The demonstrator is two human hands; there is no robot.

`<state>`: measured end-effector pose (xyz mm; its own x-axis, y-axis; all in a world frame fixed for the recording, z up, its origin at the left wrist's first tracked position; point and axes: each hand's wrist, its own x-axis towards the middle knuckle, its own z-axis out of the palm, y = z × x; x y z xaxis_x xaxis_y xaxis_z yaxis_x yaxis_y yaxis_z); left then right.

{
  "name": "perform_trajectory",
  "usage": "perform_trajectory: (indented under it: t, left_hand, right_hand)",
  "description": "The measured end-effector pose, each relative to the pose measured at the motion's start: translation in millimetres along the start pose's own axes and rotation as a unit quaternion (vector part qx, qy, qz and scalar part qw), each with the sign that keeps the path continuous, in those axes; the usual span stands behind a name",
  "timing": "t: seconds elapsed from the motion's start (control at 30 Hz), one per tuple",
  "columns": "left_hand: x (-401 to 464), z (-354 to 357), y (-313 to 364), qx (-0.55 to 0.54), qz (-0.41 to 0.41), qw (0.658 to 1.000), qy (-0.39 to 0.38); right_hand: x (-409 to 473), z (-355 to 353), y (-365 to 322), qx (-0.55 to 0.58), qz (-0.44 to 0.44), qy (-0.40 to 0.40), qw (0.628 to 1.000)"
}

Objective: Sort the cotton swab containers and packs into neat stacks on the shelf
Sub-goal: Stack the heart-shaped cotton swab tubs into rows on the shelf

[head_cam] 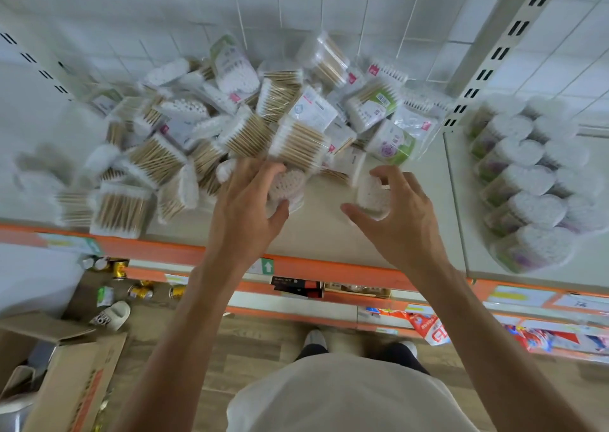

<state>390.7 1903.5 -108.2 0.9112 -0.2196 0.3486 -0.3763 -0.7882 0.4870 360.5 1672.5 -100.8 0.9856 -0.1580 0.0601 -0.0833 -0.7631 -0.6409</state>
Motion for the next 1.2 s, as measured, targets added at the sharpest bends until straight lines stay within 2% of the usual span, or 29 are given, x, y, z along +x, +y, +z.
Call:
perform_trajectory:
  t: [0.17,0.4,0.77,0.93,1.2]
  left_hand:
    - [-1.7,3.7,7.2,-0.039,0.009,0.999,-0.019]
    - [-6.0,30.2,16.7,-0.162,-0.021,0.987,-0.009]
    - [-18.7,54.1,16.9,-0.2,-0.039,0.978,-0.039]
    - [-12.3,55.7,40.8,-0.211,-0.053,0.975,-0.041]
    - [-21.2,33.3,108.4,-0.252,-0.105,0.957,-0.098]
  right_hand:
    - [-8.5,-1.3,3.8,0.001,-0.007,-0.006,1.0]
    - [-11.0,-2.6,-1.9,-0.004,-0.02,0.005,1.0]
    - [-15.9,5.1,-1.6,0.021,-0.012,0.012,1.0]
    - [-12.8,-4.7,4.9,0.031,-0.014,-0.009,0.999]
    - [-40.1,-72.4,29.8,0.037,-0.025,0.059,0.997]
